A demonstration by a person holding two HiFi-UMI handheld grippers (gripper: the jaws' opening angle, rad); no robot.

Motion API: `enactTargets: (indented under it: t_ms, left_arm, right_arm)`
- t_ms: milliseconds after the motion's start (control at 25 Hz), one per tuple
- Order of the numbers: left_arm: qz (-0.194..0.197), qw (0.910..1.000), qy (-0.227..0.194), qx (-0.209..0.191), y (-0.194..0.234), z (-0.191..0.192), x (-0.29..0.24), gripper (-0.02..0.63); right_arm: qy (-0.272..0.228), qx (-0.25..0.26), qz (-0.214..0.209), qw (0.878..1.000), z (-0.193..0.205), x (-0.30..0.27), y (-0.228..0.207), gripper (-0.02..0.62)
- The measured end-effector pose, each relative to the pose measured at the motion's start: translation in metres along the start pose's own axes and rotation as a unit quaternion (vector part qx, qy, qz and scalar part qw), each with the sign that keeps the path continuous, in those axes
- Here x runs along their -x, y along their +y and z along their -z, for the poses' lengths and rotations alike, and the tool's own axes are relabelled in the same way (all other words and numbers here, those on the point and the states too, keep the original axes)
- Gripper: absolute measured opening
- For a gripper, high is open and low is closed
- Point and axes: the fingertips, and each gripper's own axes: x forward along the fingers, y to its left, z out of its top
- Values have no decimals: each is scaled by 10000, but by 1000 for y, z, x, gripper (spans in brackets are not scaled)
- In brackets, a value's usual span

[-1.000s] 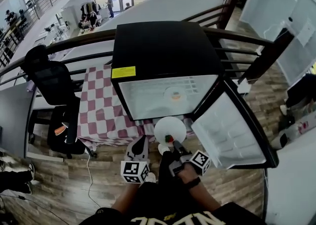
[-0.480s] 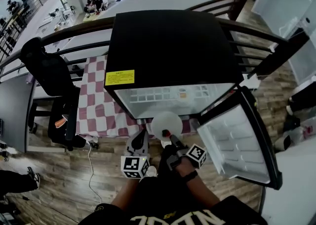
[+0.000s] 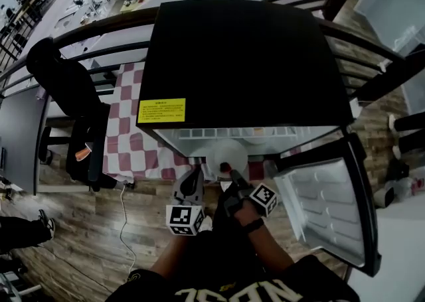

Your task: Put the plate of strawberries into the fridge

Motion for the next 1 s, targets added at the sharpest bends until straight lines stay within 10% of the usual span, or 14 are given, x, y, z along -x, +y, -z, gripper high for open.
enactTargets:
  t_ms: [440,1000]
  left_arm:
    - [-303,9979,204,-528,4,5,-13,18]
    - [223,9997,140,23,-19,13,-11,17]
  right_arm:
    - [-32,20,-28,10000,-7,-34,2,29]
    - [-364,63,73,9993,-21,-82,11,29]
